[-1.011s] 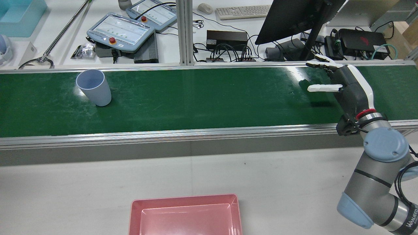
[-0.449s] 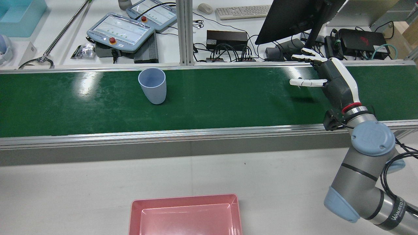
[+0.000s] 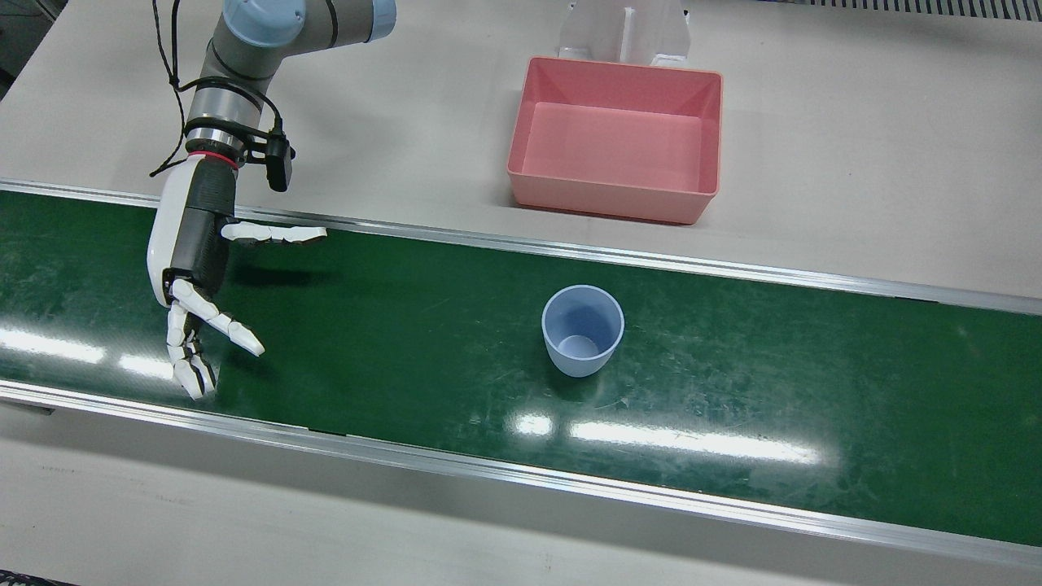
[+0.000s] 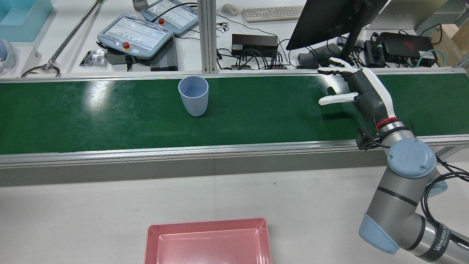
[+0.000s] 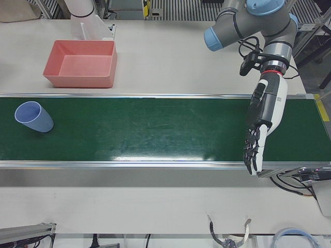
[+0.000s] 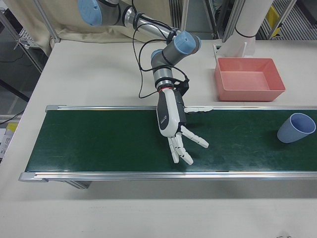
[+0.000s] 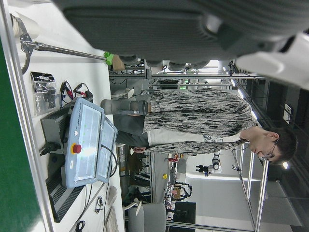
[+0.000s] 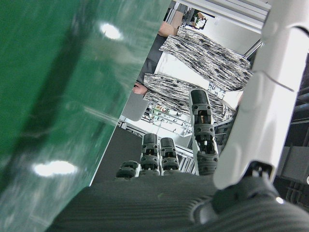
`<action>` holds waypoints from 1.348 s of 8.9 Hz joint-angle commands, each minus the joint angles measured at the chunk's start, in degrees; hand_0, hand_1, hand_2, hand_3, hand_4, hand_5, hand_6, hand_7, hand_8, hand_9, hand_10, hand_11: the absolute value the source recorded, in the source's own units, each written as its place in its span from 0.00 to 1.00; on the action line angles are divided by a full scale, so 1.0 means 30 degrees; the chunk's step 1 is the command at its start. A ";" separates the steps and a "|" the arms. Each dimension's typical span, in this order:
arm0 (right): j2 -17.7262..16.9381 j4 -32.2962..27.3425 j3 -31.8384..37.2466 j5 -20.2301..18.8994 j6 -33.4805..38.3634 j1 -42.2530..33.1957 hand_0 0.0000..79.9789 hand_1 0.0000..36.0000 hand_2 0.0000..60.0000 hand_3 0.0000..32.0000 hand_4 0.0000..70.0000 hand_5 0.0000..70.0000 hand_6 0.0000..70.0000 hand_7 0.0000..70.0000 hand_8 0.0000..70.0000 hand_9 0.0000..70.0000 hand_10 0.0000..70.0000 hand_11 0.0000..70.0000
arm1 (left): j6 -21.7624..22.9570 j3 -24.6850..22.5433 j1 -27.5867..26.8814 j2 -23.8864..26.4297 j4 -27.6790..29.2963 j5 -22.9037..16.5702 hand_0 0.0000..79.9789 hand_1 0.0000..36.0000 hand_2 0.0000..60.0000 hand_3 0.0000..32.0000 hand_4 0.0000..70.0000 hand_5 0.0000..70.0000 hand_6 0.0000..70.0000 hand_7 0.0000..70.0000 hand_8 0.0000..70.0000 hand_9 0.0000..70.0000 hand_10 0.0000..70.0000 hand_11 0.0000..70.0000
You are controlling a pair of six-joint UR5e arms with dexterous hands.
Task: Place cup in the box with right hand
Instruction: 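Move the right hand over the conveyor toward the approaching pale blue cup, then close the right hand fingers around the pale blue cup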
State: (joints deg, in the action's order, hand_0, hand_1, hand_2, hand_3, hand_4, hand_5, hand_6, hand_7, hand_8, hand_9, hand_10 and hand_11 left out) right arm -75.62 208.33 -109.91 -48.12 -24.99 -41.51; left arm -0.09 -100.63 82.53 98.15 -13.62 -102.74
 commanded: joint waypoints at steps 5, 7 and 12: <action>0.0129 -0.0040 0.0368 0.0015 -0.0487 0.0449 0.67 0.39 0.05 0.00 0.34 0.09 0.09 0.29 0.15 0.28 0.05 0.10 | 0.0000 0.0000 -0.0029 0.0009 0.0000 0.0000 0.00 0.00 0.00 0.00 0.00 0.00 0.00 0.00 0.00 0.00 0.00 0.00; 0.0129 -0.0040 0.0368 0.0015 -0.0546 0.0479 0.68 0.38 0.00 0.00 0.35 0.09 0.09 0.29 0.15 0.28 0.05 0.10 | 0.0000 0.0000 0.0000 -0.0019 0.0000 0.0000 0.00 0.00 0.00 0.00 0.00 0.00 0.00 0.00 0.00 0.00 0.00 0.00; 0.0158 -0.0040 0.0368 0.0160 -0.0547 0.0450 0.69 0.43 0.05 0.00 0.37 0.09 0.09 0.31 0.16 0.29 0.06 0.12 | 0.0000 0.0000 0.0000 0.0010 0.0000 0.0000 0.00 0.00 0.00 0.00 0.00 0.00 0.00 0.00 0.00 0.00 0.00 0.00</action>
State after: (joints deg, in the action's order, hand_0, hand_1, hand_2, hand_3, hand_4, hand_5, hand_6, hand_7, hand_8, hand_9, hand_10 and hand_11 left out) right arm -75.18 208.21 -108.79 -47.97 -26.71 -40.08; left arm -0.06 -100.64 82.53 98.17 -13.62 -102.74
